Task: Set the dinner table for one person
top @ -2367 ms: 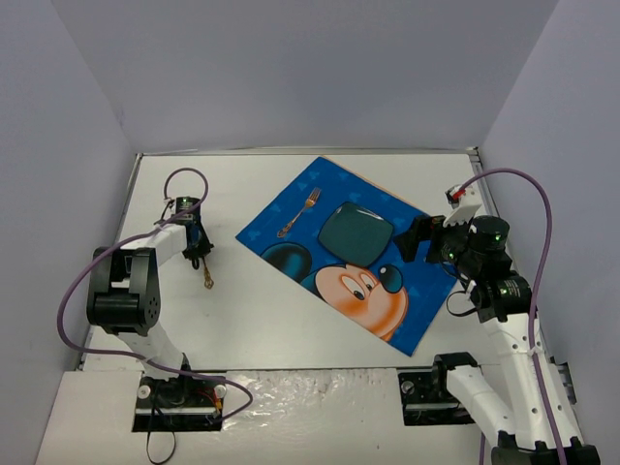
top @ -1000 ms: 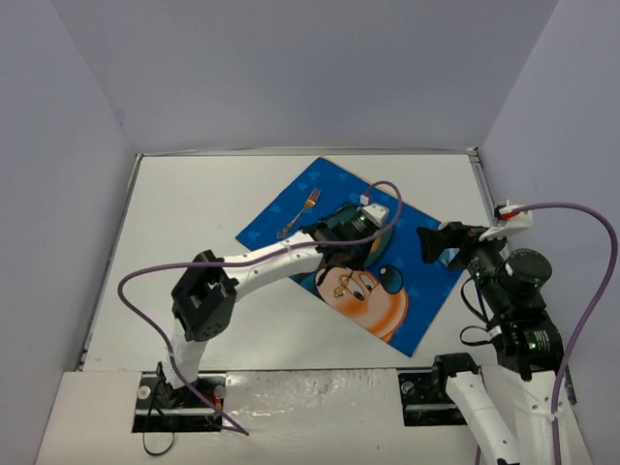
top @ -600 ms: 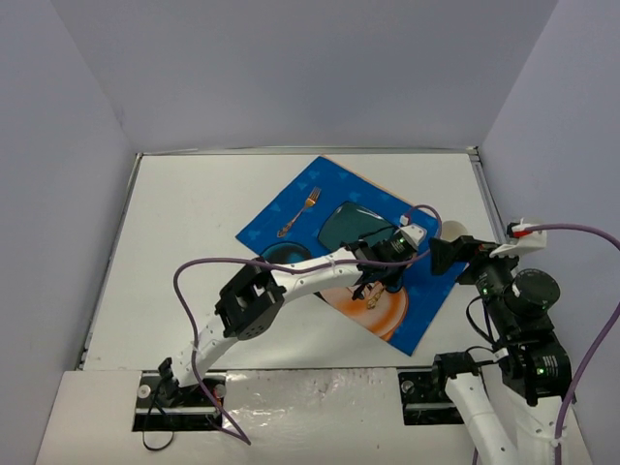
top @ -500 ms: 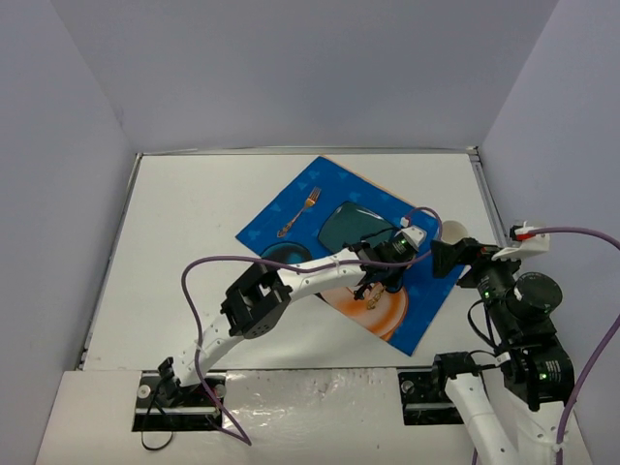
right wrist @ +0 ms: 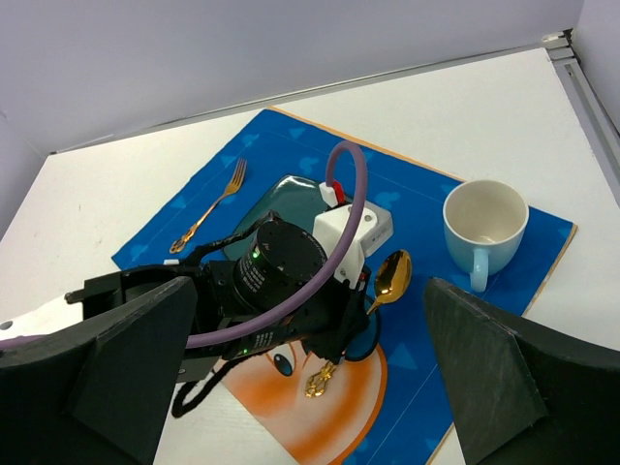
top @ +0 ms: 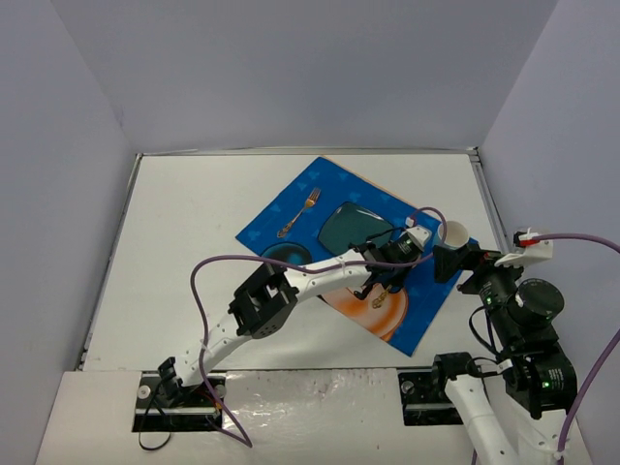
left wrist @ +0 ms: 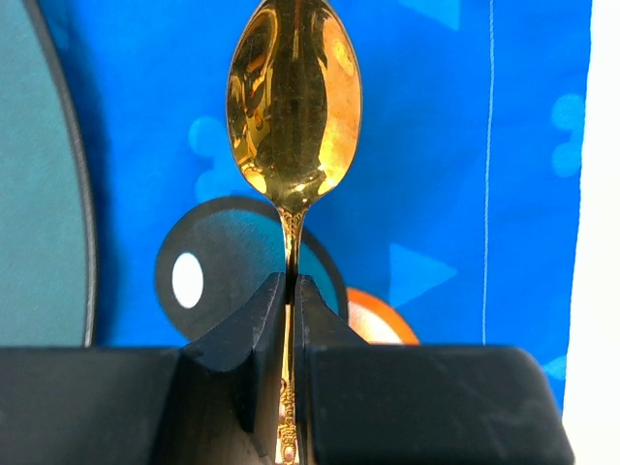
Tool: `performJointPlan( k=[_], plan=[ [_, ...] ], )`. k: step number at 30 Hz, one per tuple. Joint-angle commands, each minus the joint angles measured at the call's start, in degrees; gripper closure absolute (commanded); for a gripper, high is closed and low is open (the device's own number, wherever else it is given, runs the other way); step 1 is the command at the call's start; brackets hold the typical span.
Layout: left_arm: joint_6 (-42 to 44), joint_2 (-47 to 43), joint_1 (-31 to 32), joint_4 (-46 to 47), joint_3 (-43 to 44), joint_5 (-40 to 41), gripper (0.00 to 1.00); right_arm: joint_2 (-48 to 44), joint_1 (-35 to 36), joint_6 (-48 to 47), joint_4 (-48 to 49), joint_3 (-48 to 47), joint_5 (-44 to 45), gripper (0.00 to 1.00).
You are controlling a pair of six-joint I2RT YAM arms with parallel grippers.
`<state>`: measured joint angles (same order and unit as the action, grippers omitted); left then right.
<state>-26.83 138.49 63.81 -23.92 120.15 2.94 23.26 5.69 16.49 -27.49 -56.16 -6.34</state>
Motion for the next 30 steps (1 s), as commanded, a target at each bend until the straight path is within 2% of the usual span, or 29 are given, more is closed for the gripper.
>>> performJointPlan(
  k=[1, 12, 30],
  plan=[
    [-0.7, -1.1, 0.6, 0.7, 3.9, 1.4, 1.00, -0.4, 0.3, 0.2, 3.3, -2.0, 1.5, 0.00],
    [-0.8, 2.2, 0.6, -1.7, 9.3, 2.1, 1.00, -1.3, 0.3, -0.1, 3.2, -2.6, -0.3, 0.00],
    [-1.7, 4.5, 0.5, -1.9, 12.4, 3.1, 1.00, -2.7, 0.3, 0.2, 3.2, -3.1, -1.5, 0.00]
  ],
)
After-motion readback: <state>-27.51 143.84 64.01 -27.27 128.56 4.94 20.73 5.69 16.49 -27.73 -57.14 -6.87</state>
